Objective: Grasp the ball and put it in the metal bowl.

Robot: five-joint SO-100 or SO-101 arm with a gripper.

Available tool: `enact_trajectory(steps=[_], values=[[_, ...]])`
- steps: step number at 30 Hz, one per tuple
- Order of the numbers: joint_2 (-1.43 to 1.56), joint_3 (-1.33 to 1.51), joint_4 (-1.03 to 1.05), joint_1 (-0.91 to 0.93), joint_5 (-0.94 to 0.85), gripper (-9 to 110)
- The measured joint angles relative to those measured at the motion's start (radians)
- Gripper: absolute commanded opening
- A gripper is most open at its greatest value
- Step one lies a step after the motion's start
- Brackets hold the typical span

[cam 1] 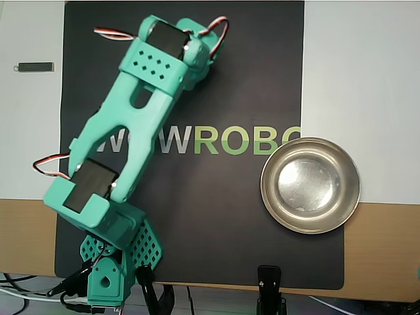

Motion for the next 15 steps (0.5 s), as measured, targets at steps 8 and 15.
enact_trajectory(steps=[8,15], values=[[-0.037,0.0,0.0,-0.003,0.0,1],[-0.066,0.0,0.0,0.002,0.0,1]])
